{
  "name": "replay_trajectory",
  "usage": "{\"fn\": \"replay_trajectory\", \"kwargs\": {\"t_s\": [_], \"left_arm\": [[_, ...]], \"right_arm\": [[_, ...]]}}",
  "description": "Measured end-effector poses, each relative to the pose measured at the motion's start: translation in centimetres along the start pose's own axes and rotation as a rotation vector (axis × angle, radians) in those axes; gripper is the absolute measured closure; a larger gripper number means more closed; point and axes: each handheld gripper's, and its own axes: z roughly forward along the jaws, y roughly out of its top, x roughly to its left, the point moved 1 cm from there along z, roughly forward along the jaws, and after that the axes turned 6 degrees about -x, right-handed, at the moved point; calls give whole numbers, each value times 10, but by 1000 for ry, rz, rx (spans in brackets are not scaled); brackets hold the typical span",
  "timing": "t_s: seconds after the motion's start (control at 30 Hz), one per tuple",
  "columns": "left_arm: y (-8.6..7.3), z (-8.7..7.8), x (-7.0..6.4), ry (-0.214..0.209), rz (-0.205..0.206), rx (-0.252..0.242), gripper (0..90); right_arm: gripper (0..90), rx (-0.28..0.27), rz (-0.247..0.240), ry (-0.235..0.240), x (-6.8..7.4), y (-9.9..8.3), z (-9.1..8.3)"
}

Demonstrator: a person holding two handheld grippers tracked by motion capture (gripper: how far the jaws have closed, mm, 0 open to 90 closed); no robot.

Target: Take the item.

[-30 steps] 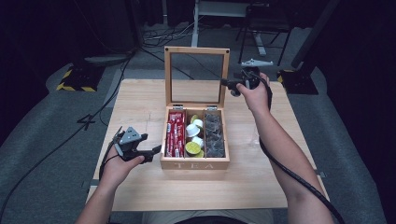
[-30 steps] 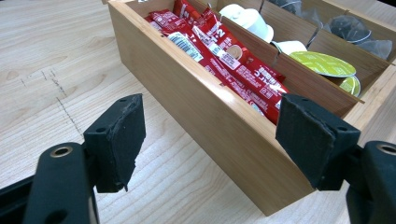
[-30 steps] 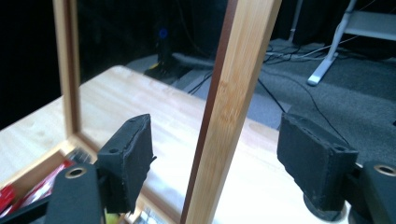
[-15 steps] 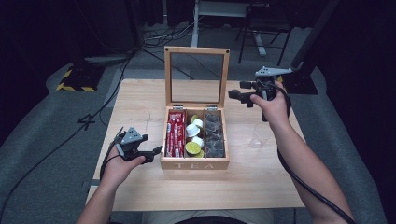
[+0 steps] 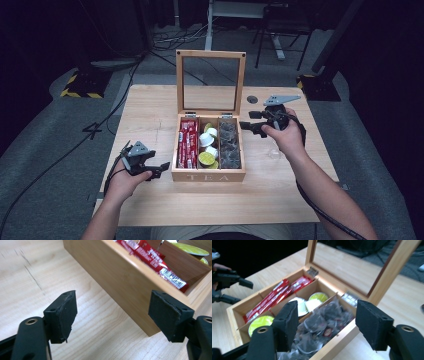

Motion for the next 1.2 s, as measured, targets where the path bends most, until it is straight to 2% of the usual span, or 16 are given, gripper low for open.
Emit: {"fn": "replay_trajectory", "kwargs": {"t_s": [0.17,0.23,0.43,0.63,0.73,0.8,0.93,1.03,1.2], "left_arm": [[-8,6,6,32,13,55,218],[-11,8,9,48,33,81,216],[-15,14,14,39,10,86,207],[-18,17,17,64,36,108,197],[-20,19,17,68,46,125,195],[-21,20,17,68,56,122,186],[-22,21,17,71,68,118,180],[-23,21,16,69,76,114,175],[-24,21,17,69,71,105,177]], "right_arm": [[400,49,3,10,4,-11,11],[407,68,0,14,5,-17,17],[428,111,-14,24,10,-27,32],[438,162,-50,10,15,-32,53],[398,182,-68,0,17,-34,63],[351,200,-74,8,17,-36,70],[330,231,-87,13,19,-40,81],[379,254,-100,26,21,-42,86],[455,279,-126,18,21,-41,90]]}}
